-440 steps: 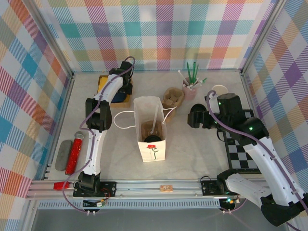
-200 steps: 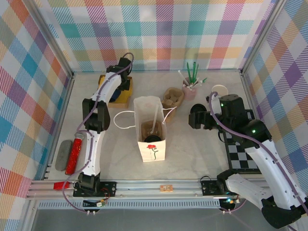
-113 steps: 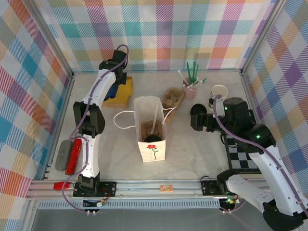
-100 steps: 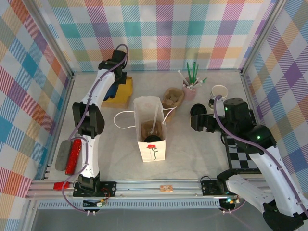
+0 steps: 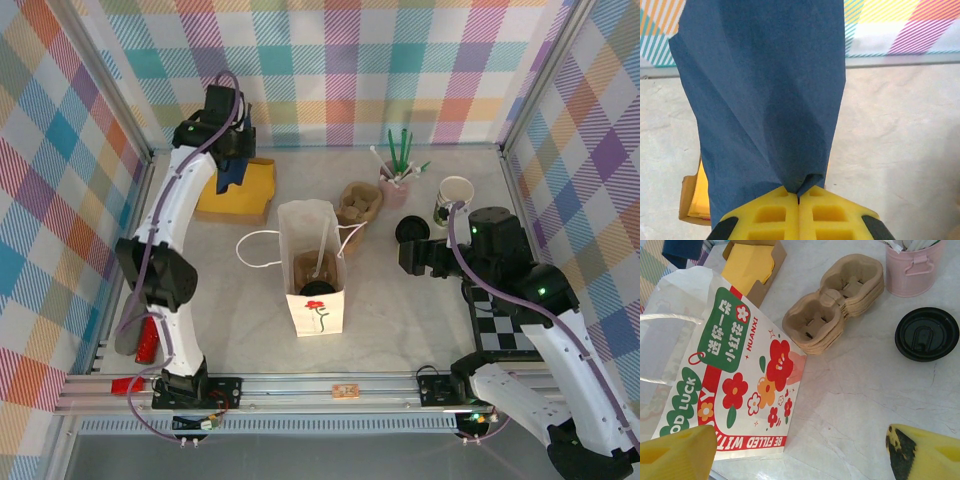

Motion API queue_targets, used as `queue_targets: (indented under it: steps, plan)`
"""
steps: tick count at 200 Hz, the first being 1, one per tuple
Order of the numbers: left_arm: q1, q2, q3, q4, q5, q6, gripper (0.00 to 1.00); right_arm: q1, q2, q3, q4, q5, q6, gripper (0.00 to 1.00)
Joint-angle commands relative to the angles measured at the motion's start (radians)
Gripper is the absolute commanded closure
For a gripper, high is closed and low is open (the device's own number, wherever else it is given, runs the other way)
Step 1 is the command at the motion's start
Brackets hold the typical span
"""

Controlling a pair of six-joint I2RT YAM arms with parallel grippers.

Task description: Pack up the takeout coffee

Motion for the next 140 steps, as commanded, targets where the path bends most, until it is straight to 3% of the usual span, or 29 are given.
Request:
queue_targets:
  steps: [1, 40, 140]
  plan:
    - [-0.004, -0.111, -0.064, 0.099, 0.101, -0.020, 1.00, -0.004, -0.012, -0.002, 0.000, 0.000, 0.009, 0.13]
    - [-0.014, -0.236, -0.115, 0.166, 0.219, -0.043, 1.00, -0.004, -0.015, -0.003, 0.003, -0.008, 0.016, 0.13]
    - [-0.119, -0.513, -0.321, 0.357, 0.376, -0.101, 1.00, -0.004, -0.028, -0.005, 0.008, -0.024, 0.029, 0.15]
